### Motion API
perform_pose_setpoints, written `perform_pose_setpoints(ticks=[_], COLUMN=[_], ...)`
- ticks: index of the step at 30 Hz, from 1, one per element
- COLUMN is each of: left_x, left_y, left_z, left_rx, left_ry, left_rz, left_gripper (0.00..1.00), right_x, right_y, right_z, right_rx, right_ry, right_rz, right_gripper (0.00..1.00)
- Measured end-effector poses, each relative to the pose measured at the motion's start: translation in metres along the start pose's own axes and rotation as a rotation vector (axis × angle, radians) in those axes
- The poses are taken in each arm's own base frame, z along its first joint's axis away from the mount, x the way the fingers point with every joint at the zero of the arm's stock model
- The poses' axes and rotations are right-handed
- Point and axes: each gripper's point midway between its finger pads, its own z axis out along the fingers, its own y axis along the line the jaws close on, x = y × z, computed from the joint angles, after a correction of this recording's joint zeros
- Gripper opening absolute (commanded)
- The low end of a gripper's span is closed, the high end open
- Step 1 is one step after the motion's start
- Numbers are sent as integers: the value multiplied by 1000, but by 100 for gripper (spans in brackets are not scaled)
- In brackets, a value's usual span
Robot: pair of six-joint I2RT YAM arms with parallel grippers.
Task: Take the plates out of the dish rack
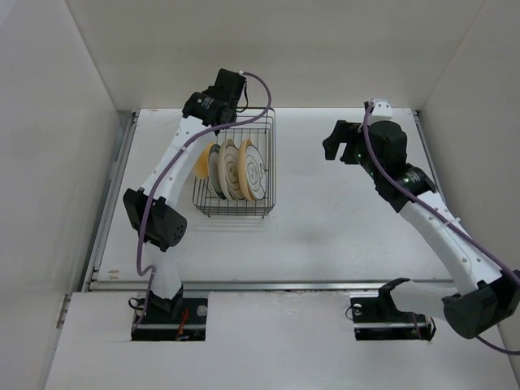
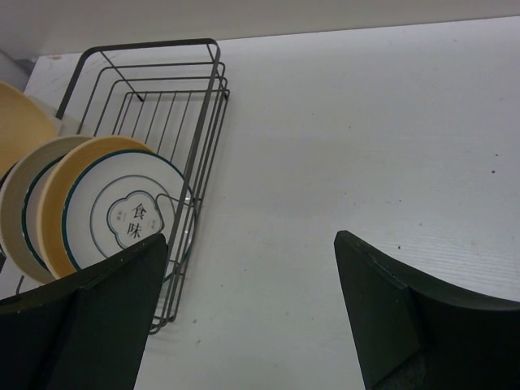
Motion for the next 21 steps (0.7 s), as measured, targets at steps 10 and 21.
perform_pose_setpoints(ticks=[10, 21], left_x=[-11, -28], left_y=[15, 36], left_z=[-7, -14], left_rx=[-32, -99], left_ry=[-58, -126], left_rz=[-27, -25], left_gripper=[0, 0], right_x=[17, 23], right_y=[30, 66], right_z=[14, 40], right_rx=[-109, -242], right_ry=[63, 87], right_rz=[2, 67], right_gripper=[89, 88])
